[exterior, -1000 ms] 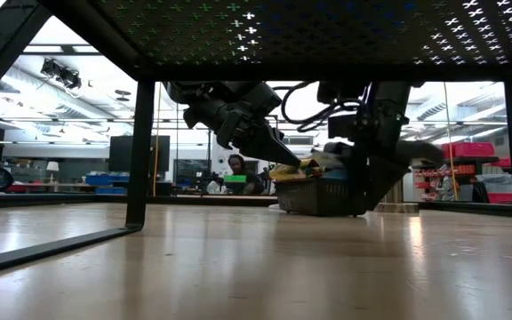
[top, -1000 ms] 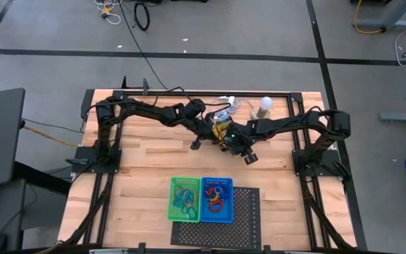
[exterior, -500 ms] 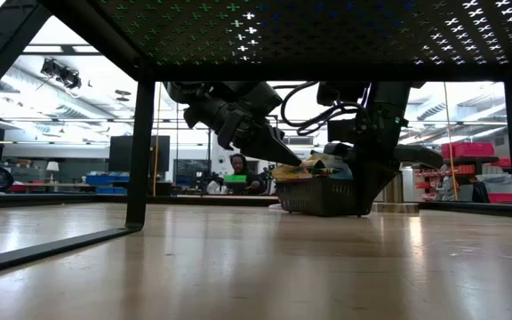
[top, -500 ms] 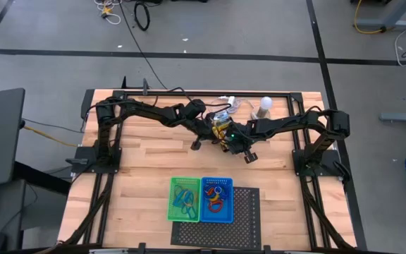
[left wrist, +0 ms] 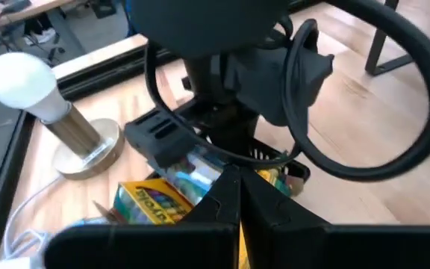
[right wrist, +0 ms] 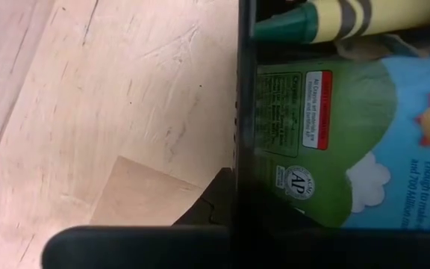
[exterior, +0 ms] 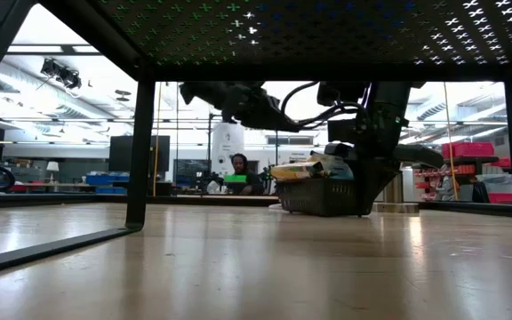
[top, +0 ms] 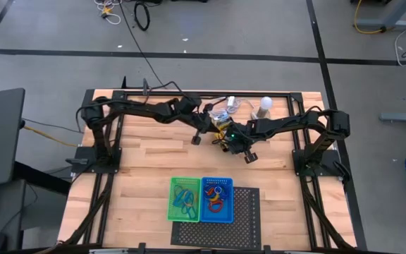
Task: Pick & Place Office Desk Supplies
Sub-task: Put the black bin on the shelf
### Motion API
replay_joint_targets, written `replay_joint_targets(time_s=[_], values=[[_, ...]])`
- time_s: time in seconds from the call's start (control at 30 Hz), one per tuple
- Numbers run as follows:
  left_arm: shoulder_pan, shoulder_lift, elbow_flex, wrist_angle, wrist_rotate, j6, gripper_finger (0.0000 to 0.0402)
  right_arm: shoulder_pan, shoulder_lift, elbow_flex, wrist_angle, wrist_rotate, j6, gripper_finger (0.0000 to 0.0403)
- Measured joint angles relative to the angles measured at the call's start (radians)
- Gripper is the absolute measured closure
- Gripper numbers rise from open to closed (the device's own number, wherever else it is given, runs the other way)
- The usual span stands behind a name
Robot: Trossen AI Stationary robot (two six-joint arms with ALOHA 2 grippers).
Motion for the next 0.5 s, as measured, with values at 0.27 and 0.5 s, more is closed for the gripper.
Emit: replay_joint_targets(time_s=[0.27, 0.5], values=[[-0.001, -0.017, 0.000, -0.023, -0.047, -0.014, 0.0401, 0.001, 0.000, -0.001, 0.014, 0.022, 0.035, 0.0402], [-0.002, -0.017, 0.000, -0.050, -0.049, -0.020, 0.0400, 0.020, 0.000, -0.002, 0.022, 0.069, 0.045, 0.0402]])
